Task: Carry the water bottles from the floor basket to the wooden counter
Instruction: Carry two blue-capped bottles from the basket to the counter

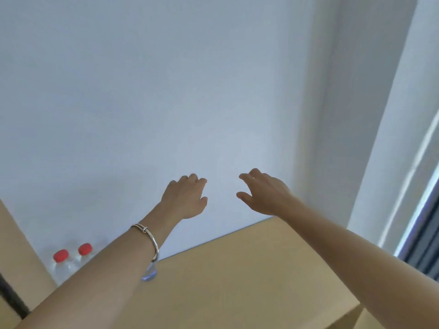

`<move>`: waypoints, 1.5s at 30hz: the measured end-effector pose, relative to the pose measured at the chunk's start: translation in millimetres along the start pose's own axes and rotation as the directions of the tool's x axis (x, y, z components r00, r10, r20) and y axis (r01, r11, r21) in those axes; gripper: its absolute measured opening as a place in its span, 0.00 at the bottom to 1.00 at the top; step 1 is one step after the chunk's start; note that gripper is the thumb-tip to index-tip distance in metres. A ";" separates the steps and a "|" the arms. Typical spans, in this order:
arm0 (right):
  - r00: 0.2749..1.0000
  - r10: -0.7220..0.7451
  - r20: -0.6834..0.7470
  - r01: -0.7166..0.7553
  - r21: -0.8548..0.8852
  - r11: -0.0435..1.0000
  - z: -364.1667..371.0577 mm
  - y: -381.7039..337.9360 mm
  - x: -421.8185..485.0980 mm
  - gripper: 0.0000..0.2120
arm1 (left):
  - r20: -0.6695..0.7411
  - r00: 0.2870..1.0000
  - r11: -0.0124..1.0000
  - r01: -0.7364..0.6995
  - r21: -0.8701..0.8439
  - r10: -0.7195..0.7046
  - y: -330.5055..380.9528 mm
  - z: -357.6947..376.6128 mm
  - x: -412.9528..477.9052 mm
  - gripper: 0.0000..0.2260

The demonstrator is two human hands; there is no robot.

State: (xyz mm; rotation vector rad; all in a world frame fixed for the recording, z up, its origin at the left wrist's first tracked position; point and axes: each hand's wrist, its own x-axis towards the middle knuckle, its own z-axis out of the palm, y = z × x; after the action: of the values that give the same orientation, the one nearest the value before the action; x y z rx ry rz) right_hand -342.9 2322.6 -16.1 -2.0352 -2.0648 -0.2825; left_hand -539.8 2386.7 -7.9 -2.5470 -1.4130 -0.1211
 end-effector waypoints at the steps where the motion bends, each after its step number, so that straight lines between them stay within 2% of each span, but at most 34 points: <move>1: 0.999 0.044 -0.010 -0.044 -0.040 0.998 -2.6 24.5 -19.5 0.24 | -0.007 0.999 0.999 -0.044 0.009 0.045 29.7 -1.9 3.2 0.22; 6: 0.961 0.273 0.037 -0.264 -0.151 0.952 -27.3 141.4 -133.2 0.24 | -0.041 0.964 0.964 -0.264 -0.020 0.263 175.7 -17.1 19.5 0.22; 10: 0.867 0.499 0.012 -0.488 -0.187 0.853 -55.2 225.6 -219.9 0.23 | -0.082 0.904 0.903 -0.424 -0.063 0.419 284.1 -34.6 24.5 0.20; 15: 0.754 0.657 0.016 -0.646 -0.159 0.746 -71.5 284.2 -293.9 0.23 | -0.081 0.825 0.822 -0.565 -0.070 0.560 380.1 -44.2 23.5 0.22; 21: 0.677 0.735 0.038 -0.725 -0.135 0.675 -63.6 329.0 -344.4 0.22 | -0.072 0.715 0.712 -0.699 -0.067 0.695 470.0 -40.3 38.8 0.21; 28: 0.569 0.821 0.044 -0.794 -0.231 0.562 -52.1 397.1 -390.4 0.20 | -0.082 0.573 0.561 -0.817 -0.137 0.815 579.5 -15.4 73.5 0.22; 32: 0.456 0.889 0.038 -0.846 -0.292 0.447 -52.4 446.6 -402.5 0.21 | -0.066 0.502 0.483 -0.856 -0.185 0.863 642.1 -12.1 107.3 0.25; 35: 0.410 0.912 0.016 -0.867 -0.305 0.395 -50.1 471.6 -414.5 0.23 | -0.066 0.451 0.429 -0.877 -0.214 0.890 690.9 -13.1 125.0 0.25; 37: 0.360 0.931 0.052 -0.877 -0.321 0.357 -48.1 477.8 -429.1 0.24 | -0.024 0.398 0.384 -0.899 -0.211 0.917 720.0 -13.5 119.2 0.25; 45: 0.140 0.990 0.010 -0.941 -0.309 0.136 -73.5 511.4 -524.6 0.25 | -0.009 0.193 0.188 -0.963 -0.194 0.981 838.8 -23.3 82.0 0.25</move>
State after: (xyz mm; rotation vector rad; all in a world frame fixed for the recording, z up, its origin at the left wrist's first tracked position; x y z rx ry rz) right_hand 175.7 1808.8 -112.0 -3.1466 -0.2438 -0.0164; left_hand 214.0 2020.7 -101.6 -3.0550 0.5460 0.1638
